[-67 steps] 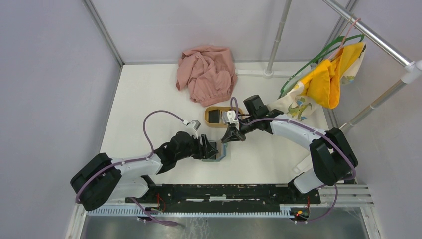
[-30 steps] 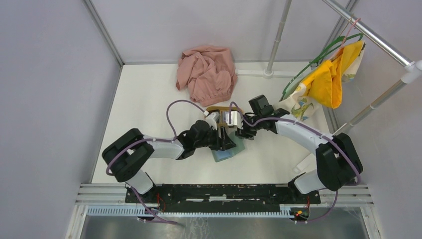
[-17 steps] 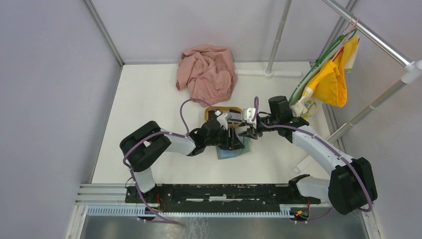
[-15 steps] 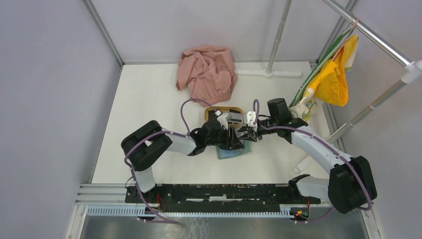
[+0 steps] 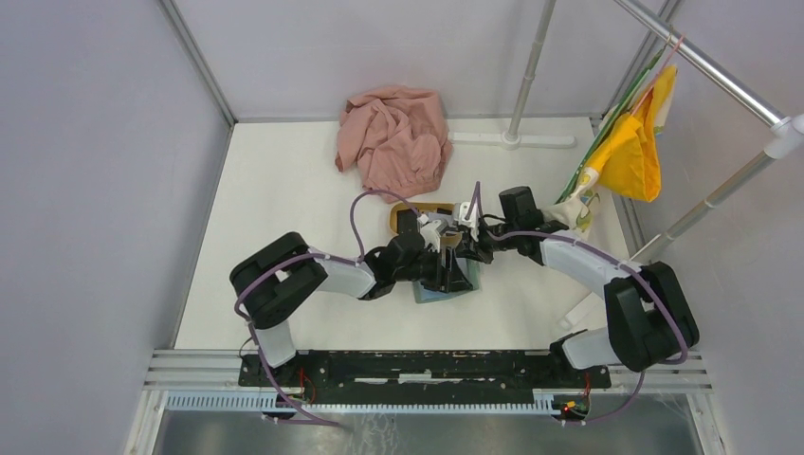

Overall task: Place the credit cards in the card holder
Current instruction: Open the card holder at the center of the board.

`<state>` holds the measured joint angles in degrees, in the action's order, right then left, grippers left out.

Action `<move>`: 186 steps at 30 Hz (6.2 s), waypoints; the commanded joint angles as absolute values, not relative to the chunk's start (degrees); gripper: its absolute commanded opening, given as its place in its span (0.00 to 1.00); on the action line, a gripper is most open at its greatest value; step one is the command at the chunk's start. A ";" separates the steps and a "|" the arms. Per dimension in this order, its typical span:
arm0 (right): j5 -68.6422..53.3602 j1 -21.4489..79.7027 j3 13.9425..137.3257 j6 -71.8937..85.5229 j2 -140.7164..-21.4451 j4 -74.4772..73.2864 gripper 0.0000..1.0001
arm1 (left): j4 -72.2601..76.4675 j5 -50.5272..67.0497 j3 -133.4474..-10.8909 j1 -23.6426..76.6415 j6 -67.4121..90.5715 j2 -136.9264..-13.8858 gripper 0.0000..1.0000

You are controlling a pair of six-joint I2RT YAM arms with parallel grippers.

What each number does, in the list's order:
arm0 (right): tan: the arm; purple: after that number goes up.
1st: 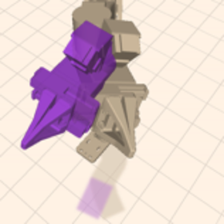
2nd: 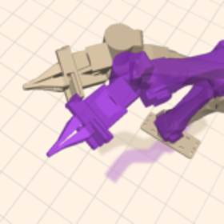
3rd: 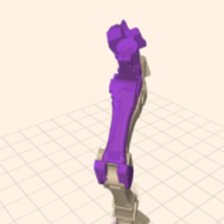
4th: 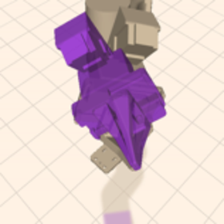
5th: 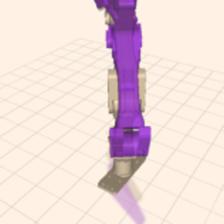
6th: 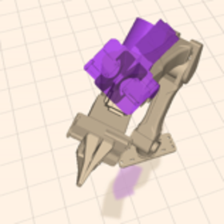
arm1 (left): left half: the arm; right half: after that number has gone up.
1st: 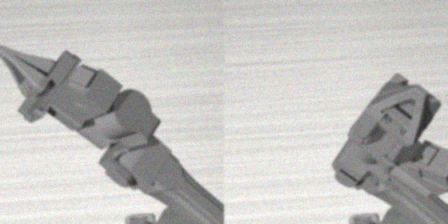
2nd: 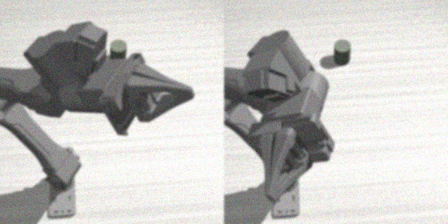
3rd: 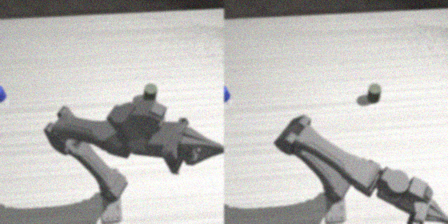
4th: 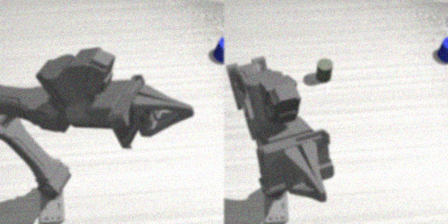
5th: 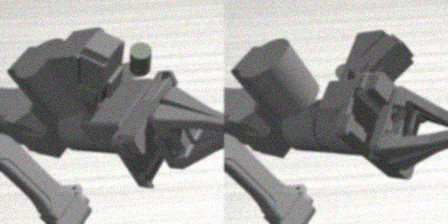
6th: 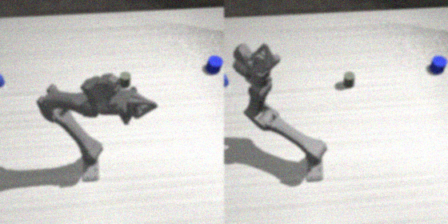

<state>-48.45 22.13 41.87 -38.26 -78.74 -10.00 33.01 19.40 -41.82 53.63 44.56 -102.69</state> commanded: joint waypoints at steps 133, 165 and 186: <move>-30.68 20.80 47.03 -38.14 -85.54 -18.21 0.23 | 45.07 13.71 -42.10 54.71 50.12 -101.17 0.74; -42.72 18.88 50.21 -35.10 -97.69 -25.57 0.13 | 58.10 13.97 -43.31 54.76 47.35 -106.49 0.75; -32.56 23.12 45.43 -28.79 -78.39 -13.10 0.30 | 64.92 10.93 -30.16 56.29 45.68 -101.51 0.75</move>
<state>-39.38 24.18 46.48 -29.21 -87.53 -19.77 60.60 12.95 -30.46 55.86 48.40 -102.32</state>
